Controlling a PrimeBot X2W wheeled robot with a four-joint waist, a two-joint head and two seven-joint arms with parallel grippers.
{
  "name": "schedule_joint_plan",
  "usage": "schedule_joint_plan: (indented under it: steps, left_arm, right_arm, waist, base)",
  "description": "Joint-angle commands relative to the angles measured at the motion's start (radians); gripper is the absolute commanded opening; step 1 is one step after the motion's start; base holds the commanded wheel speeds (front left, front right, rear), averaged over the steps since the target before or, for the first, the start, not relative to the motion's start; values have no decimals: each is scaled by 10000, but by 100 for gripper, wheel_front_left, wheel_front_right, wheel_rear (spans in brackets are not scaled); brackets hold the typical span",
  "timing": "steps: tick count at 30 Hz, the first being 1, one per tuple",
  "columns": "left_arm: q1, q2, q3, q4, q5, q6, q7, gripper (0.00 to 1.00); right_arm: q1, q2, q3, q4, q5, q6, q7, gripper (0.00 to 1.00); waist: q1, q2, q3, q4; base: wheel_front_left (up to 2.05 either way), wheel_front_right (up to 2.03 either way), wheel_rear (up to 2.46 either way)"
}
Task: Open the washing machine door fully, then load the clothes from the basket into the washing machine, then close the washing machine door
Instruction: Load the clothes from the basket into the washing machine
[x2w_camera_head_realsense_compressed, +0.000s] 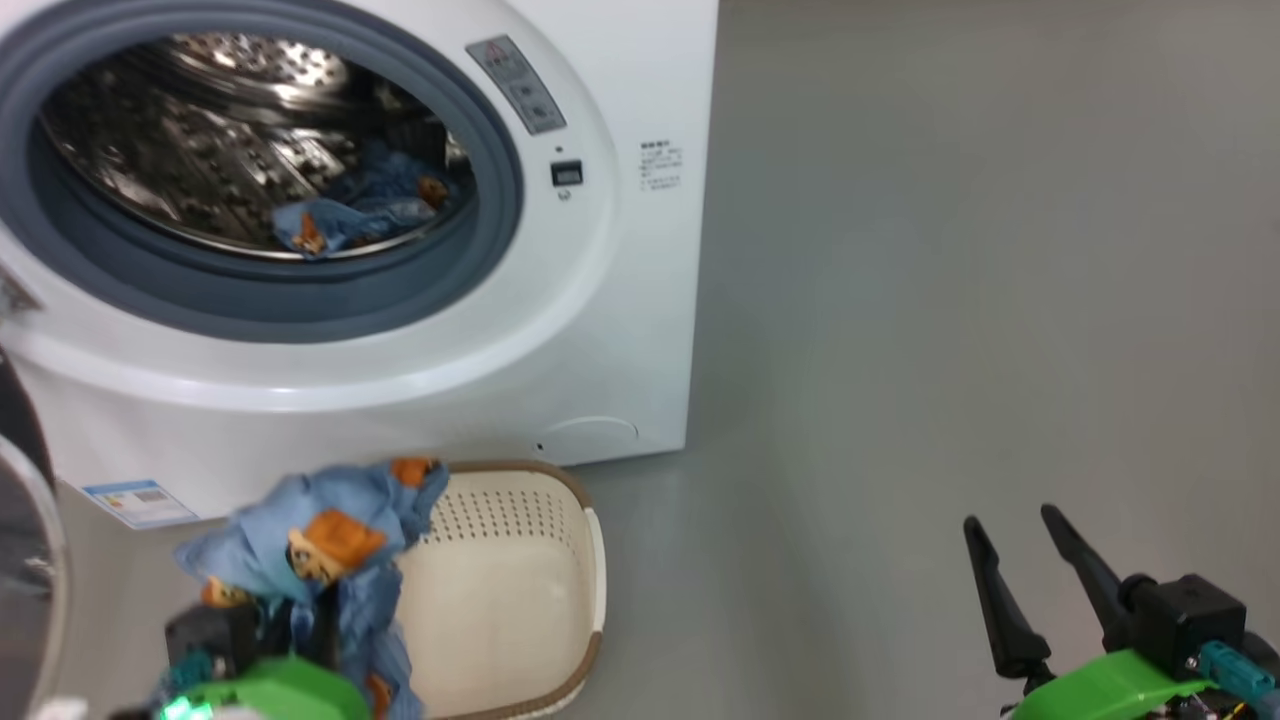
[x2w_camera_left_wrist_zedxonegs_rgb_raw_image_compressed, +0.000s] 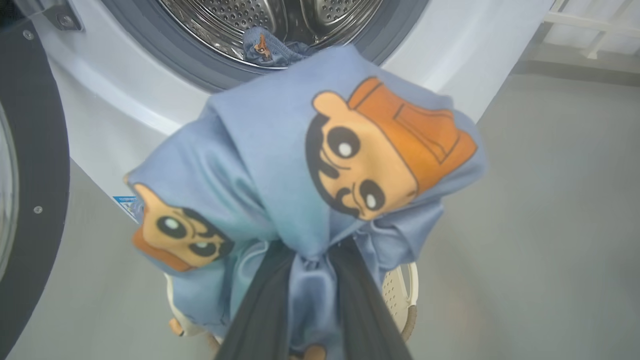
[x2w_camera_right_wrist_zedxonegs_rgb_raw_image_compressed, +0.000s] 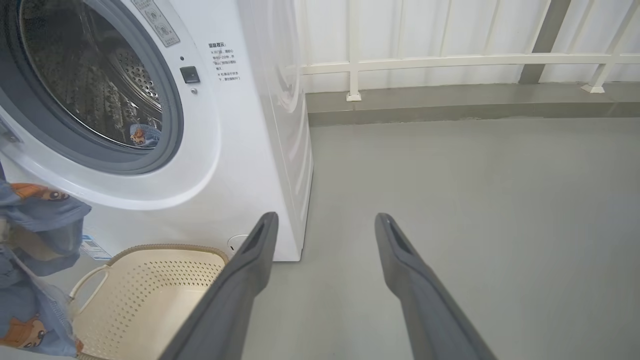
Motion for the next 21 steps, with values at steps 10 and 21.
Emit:
schedule_joint_plan:
  steps: [10, 21]
  left_arm:
    - [-3585, 1200, 658, 1618, -469, -479, 1214, 0]
    - [-7301, 2397, 1250, 2786, -840, -477, 2007, 0]
  right_arm:
    - [-1185, -120, 340, -287, 215, 44, -388, 100]
    - [-2034, -97, 531, 286, 675, 44, -1210, 100]
  waist:
    - [-1, -1, 2344, -1272]
    - [-1, -1, 4445, -1953]
  base:
    - [0, 0, 0]
    - [0, 0, 0]
